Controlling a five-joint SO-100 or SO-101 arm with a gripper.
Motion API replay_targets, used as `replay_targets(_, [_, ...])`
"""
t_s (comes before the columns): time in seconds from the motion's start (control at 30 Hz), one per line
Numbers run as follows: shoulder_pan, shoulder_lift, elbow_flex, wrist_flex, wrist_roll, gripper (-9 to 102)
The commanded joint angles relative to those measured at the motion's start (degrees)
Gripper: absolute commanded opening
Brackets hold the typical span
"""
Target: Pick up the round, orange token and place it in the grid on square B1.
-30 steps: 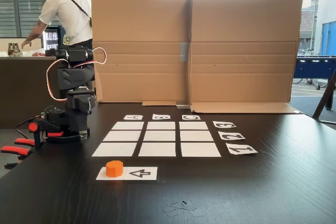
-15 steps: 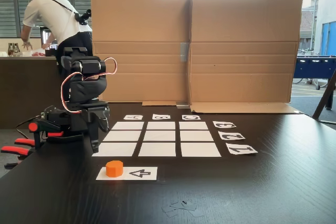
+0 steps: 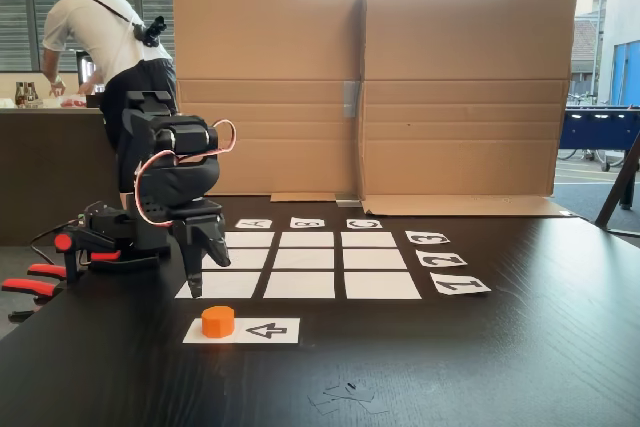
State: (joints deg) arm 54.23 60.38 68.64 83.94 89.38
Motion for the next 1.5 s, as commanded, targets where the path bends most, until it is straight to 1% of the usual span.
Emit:
replay_targets(0.0, [-0.8,-0.4,-0.7,-0.5,0.5,80])
replay_targets(0.8, [-1.6,-7.1,-9.1,-0.9,0.9,79])
replay_targets(0.83, [-1.6,-7.3,-9.2,-1.0,0.8,77])
replay_targets(0.9, [-1.5,-7.5,-9.4,-1.0,0.6,70])
replay_targets(0.93, [-1.5,-7.6,-9.4,-1.1,0.5,63])
replay_targets(1.0, [-1.5,-7.6,-9.6,-1.4,0.4,51])
replay_targets(1.17, [-1.5,-8.1,-9.9,-1.8,-1.0,33])
replay_targets(1.27, [-1.5,-8.4,-10.2,-2.1,-1.8,27])
replay_targets(1.3, [-1.5,-8.5,-10.2,-2.3,-2.1,23])
replay_targets(1.47, [-1.2,-9.1,-10.2,-3.1,-2.5,2])
